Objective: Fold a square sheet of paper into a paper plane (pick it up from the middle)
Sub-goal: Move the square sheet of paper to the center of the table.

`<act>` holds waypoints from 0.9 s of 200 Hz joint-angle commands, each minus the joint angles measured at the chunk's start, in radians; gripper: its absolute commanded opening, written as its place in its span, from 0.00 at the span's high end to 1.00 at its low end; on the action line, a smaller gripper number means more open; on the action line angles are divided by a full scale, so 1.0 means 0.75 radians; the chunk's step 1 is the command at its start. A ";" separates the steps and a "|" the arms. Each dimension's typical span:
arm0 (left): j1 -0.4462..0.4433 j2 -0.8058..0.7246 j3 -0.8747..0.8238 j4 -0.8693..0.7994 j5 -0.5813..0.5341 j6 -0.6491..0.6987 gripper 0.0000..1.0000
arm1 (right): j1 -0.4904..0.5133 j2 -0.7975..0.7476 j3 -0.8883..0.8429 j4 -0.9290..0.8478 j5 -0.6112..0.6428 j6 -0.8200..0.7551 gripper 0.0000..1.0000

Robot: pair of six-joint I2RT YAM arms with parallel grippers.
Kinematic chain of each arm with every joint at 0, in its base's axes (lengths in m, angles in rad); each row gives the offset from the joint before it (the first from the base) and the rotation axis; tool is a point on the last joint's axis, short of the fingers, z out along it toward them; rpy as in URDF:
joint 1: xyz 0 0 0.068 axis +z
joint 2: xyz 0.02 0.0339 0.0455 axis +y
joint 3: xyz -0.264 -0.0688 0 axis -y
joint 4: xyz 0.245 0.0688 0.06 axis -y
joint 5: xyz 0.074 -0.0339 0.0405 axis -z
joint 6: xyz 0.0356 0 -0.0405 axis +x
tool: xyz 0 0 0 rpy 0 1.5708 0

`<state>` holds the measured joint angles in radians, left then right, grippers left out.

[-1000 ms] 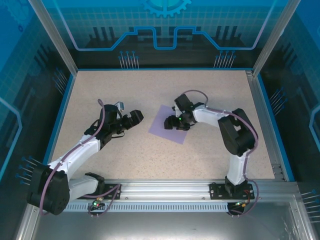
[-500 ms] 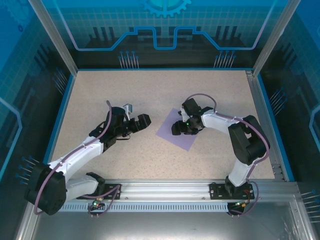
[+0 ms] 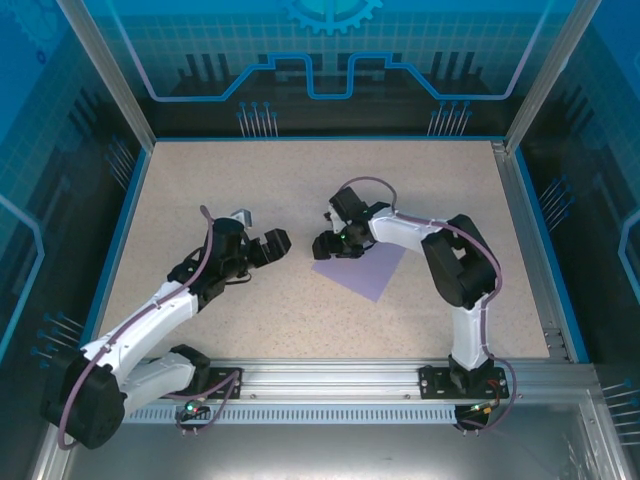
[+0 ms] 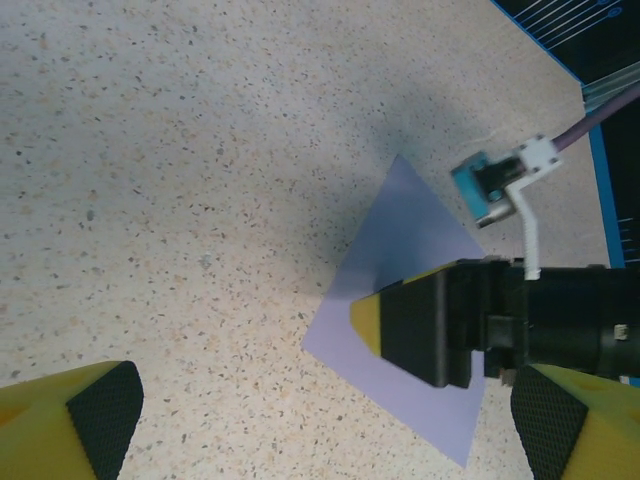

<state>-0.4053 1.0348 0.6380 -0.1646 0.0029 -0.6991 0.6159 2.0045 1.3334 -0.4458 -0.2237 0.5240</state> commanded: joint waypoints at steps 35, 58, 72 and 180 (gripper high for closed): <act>0.000 -0.033 0.006 -0.065 -0.057 0.067 0.01 | 0.073 -0.048 -0.154 -0.130 -0.126 -0.244 0.41; 0.000 -0.026 0.007 -0.050 -0.049 0.071 0.01 | 0.063 -0.123 -0.233 -0.153 -0.164 -0.327 0.42; -0.001 -0.020 0.010 -0.041 -0.045 0.071 0.01 | 0.060 -0.153 -0.231 -0.183 -0.180 -0.366 0.42; -0.001 0.039 -0.025 0.123 -0.032 0.144 0.01 | 0.043 -0.325 -0.090 -0.423 0.565 0.146 0.17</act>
<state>-0.4053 1.0389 0.6342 -0.1253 -0.0151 -0.6353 0.6518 1.7382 1.2427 -0.6598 0.0200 0.4984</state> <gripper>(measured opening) 0.987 0.814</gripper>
